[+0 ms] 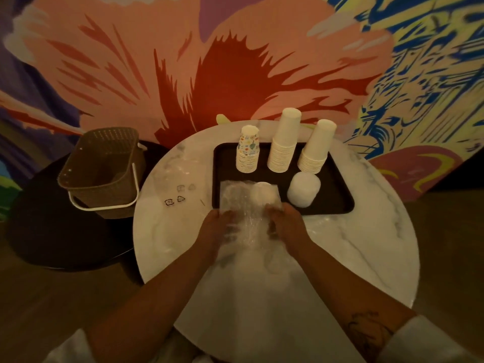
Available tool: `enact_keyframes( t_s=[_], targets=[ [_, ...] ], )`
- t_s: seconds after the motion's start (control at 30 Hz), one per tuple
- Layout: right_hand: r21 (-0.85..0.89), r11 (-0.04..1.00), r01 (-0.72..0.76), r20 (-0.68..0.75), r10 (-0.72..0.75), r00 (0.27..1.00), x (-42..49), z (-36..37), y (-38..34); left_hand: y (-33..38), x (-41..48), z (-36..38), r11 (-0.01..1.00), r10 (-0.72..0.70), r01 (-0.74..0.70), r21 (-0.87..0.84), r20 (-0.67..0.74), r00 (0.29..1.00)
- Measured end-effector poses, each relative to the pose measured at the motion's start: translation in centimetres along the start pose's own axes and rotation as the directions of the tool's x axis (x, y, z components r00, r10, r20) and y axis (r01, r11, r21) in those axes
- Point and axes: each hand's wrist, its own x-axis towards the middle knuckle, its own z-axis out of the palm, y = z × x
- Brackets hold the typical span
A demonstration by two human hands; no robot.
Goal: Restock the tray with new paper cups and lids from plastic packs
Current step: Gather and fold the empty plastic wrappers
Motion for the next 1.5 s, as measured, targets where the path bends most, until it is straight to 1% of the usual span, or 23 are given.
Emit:
enact_keyframes(
  t_s=[0.1,0.17,0.3,0.43,0.47,0.53,0.57,0.6,0.63,0.7,0.73,0.77,0.83,0.87,0.9,0.93,0.97,1.03,1.17,1.23,1.3,1.37,1.5],
  targets=[
    [-0.261,0.951,0.164,-0.152,-0.209,0.966,0.5,-4.3,2.3,-1.9,0.2,4.6,0.972,0.146,-0.124,0.202,-0.098,0.984],
    [-0.374,0.91,0.178,-0.222,-0.275,0.936,0.6,-7.1,3.9,-3.5,0.5,7.5,0.912,0.241,-0.187,0.364,-0.108,0.965],
    [-0.563,0.824,0.063,-0.26,-0.249,0.933,1.5,-11.1,7.2,-7.0,1.3,11.9,0.829,0.292,-0.195,0.523,-0.109,0.95],
    [-0.679,0.733,0.028,-0.197,-0.219,0.956,3.2,-12.7,9.5,-9.1,1.8,13.6,0.799,0.278,-0.123,0.589,-0.181,0.943],
    [-0.689,0.724,0.03,-0.175,-0.207,0.963,3.7,-12.9,10.0,-9.7,1.8,13.8,0.729,0.375,-0.164,0.664,-0.187,0.908],
    [-0.71,0.704,0.021,-0.136,-0.166,0.977,4.4,-13.0,10.5,-10.7,1.7,14.2,0.372,0.644,-0.323,0.87,0.009,0.765],
    [-0.718,0.696,0.022,-0.133,-0.169,0.977,4.6,-12.9,10.8,-11.0,1.6,14.5,0.191,0.696,-0.391,0.9,0.156,0.701],
    [-0.716,0.696,0.046,-0.141,-0.209,0.968,4.8,-12.7,11.2,-11.3,1.5,15.0,0.047,0.674,-0.437,0.898,0.294,0.678],
    [-0.708,0.701,0.089,-0.162,-0.284,0.945,4.9,-12.6,11.5,-11.2,1.3,15.4,-0.02,0.584,-0.445,0.895,0.371,0.722],
    [-0.694,0.709,0.129,-0.183,-0.347,0.92,4.5,-12.4,11.7,-10.9,1.2,15.8,-0.05,0.356,-0.387,0.921,0.379,0.854],
    [-0.725,0.669,0.167,-0.175,-0.413,0.894,4.5,-12.4,11.7,-11.1,1.6,15.7,-0.058,0.279,-0.353,0.934,0.354,0.893],
    [-0.784,0.574,0.237,-0.127,-0.52,0.844,4.4,-12.5,11.7,-11.2,1.9,15.6,-0.076,0.225,-0.323,0.943,0.332,0.916],
    [-0.848,0.331,0.414,0.117,-0.645,0.755,4.0,-12.3,10.9,-11.1,2.2,15.6,-0.121,0.194,-0.321,0.939,0.34,0.92],
    [-0.835,0.219,0.504,0.266,-0.642,0.719,4.0,-11.7,11.1,-11.2,2.3,15.6,-0.147,0.181,-0.333,0.931,0.357,0.916],
    [-0.819,0.147,0.554,0.369,-0.605,0.706,4.0,-11.2,11.0,-11.0,2.2,15.6,-0.175,0.167,-0.341,0.924,0.369,0.914],
    [-0.805,0.124,0.58,0.442,-0.527,0.726,4.1,-10.8,11.3,-11.1,2.2,15.6,-0.196,0.152,-0.342,0.919,0.373,0.915],
    [-0.81,0.147,0.567,0.463,-0.434,0.773,4.5,-10.5,12.0,-11.3,2.3,15.4,-0.196,0.15,-0.337,0.921,0.368,0.918],
    [-0.82,0.156,0.551,0.473,-0.36,0.804,5.3,-10.9,12.8,-11.8,2.8,15.0,-0.185,0.167,-0.335,0.924,0.365,0.916],
    [-0.731,0.166,0.661,0.562,-0.403,0.723,6.4,-12.4,13.7,-12.3,3.4,14.4,-0.116,0.178,-0.36,0.926,0.375,0.91],
    [-0.724,0.204,0.658,0.573,-0.353,0.74,6.4,-13.0,13.6,-12.2,3.7,14.2,-0.057,0.196,-0.346,0.937,0.35,0.916],
    [-0.732,0.27,0.625,0.536,-0.337,0.774,6.6,-13.1,13.9,-12.2,4.1,13.9,-0.031,0.203,-0.33,0.943,0.33,0.922],
    [-0.749,0.308,0.587,0.5,-0.317,0.806,6.4,-13.2,13.8,-12.2,4.2,13.7,-0.057,0.205,-0.32,0.946,0.324,0.923],
    [-0.79,0.317,0.524,0.441,-0.3,0.846,6.7,-13.7,14.1,-12.3,4.2,13.7,-0.05,0.22,-0.311,0.949,0.314,0.924]
  ],
)
